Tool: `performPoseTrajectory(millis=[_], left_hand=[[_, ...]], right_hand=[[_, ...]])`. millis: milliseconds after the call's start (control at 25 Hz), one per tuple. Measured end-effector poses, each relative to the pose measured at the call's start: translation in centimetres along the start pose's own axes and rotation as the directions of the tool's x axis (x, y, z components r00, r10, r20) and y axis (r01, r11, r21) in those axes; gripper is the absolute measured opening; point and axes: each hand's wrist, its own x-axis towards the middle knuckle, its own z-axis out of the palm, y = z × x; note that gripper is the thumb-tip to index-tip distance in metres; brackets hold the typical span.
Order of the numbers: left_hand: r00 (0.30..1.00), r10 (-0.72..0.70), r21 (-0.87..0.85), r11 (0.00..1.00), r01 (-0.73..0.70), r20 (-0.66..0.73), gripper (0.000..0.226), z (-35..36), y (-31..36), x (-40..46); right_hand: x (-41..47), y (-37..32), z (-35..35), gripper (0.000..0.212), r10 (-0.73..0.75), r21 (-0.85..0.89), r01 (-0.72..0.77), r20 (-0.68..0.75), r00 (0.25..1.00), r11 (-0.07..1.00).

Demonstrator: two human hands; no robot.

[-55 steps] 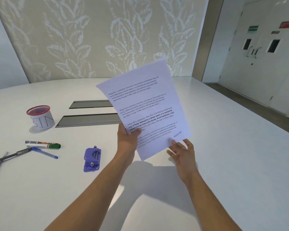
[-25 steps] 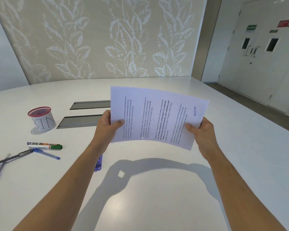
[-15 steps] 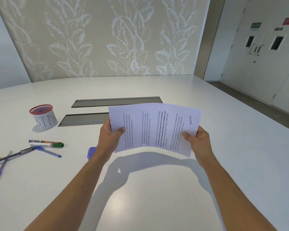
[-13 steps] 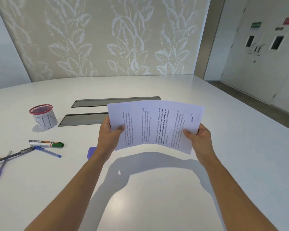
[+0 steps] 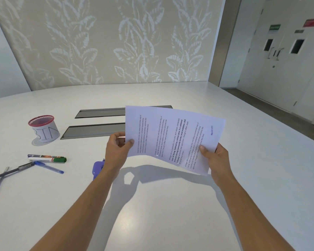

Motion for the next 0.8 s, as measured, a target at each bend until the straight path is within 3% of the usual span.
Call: performPoseTrajectory(millis=[120, 200, 320, 440, 640, 800], left_hand=[[0.996, -0.069, -0.046, 0.997, 0.067, -0.050, 0.043, 0.7, -0.4, -0.3], [0.980, -0.192, -0.166, 0.969, 0.180, -0.058, 0.059, 1.5, -0.4, -0.7], [0.936, -0.316, -0.378, 0.856, 0.353, 0.158, 0.062, 2.8, -0.6, -1.9], [0.934, -0.219, -0.485, 0.807, 0.336, 0.282, 0.044, 4.5, -0.3, -3.3], [0.968, -0.237, -0.526, 0.814, 0.246, 0.086, 0.029, 7.7, -0.1, -5.9], [0.976, -0.219, -0.407, 0.891, 0.201, 0.004, 0.023, 8.3, -0.1, -6.0]], right_hand=[[-0.6, 0.1, 0.0, 0.025, 0.083, 0.125, -0.083, 0.006, 0.997, 0.989], [-0.9, 0.2, 0.3, 0.026, 0.150, 0.213, -0.145, -0.005, 0.989, 0.966], [-1.5, 0.5, 1.1, 0.029, 0.226, 0.290, -0.210, -0.019, 0.974, 0.934], [-2.5, 1.2, 2.2, 0.032, 0.271, 0.353, -0.251, -0.008, 0.962, 0.901], [-3.7, 2.5, 3.5, 0.034, 0.312, 0.411, -0.286, 0.005, 0.950, 0.866], [-4.4, 2.8, 3.4, 0.035, 0.304, 0.403, -0.287, 0.022, 0.952, 0.869]])
